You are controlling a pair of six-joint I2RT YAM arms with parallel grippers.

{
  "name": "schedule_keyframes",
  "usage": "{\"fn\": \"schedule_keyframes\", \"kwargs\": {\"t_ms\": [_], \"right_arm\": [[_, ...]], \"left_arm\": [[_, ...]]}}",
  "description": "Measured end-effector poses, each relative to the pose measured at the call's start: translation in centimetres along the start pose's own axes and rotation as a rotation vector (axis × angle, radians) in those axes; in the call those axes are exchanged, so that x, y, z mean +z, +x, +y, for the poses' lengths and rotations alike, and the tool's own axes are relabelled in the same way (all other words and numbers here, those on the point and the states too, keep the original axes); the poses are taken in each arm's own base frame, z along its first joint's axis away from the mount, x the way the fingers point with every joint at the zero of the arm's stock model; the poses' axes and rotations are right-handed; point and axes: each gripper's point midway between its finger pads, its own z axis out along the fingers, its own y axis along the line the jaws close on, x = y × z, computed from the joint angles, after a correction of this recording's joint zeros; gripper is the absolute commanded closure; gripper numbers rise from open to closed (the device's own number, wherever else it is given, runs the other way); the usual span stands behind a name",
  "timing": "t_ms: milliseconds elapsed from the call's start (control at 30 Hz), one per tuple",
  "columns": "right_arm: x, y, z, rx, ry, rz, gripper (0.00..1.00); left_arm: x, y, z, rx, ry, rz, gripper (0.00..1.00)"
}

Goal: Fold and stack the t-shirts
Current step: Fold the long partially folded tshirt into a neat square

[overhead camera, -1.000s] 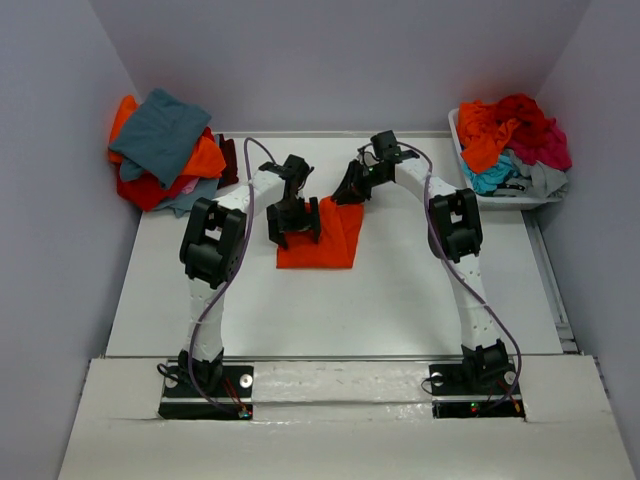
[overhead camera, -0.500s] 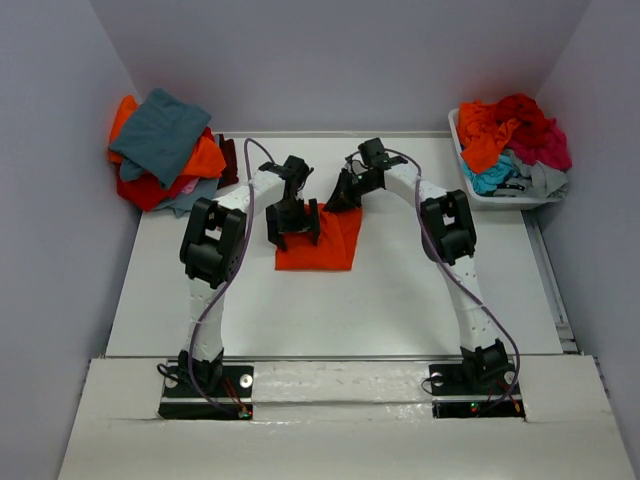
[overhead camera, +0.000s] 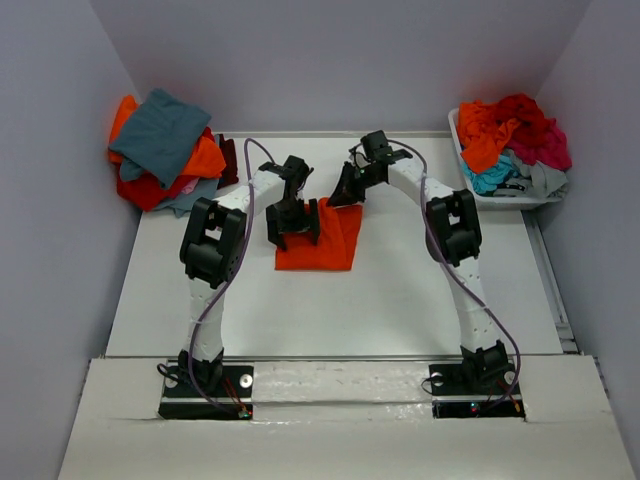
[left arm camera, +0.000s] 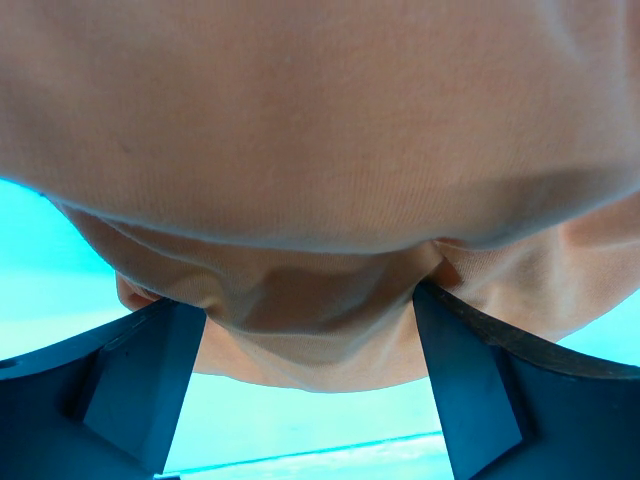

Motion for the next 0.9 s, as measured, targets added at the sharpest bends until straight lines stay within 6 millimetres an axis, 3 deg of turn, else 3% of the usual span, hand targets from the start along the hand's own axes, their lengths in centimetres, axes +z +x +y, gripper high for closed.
{"fn": "schedule_keyframes", "kwargs": {"t_ms": [200,700,800,900], "right_arm": [[-0.9,-0.3,0.0,-0.011,0.045,-0.031,0.93],[-3.1,-1.6,-3.2,0.072,0.129,-0.060,0.93],[-3.2,-1.6,-3.4,0.076,0.136,-0.056,0.92],[-3.2,-1.5,-3.3,0.074,0.134,-0.054,0.84]], "left_arm": [[0.1,0.0,0.0,0.004,-0.003,-0.001,0.01],[0.1,0.1,0.1,0.010,0.001,-0.013,0.01],[0.0,0.1,0.1,0.011,0.001,-0.014,0.01],[0.0,0.1,0.1,0.012,0.001,-0.015,0.01]]}}
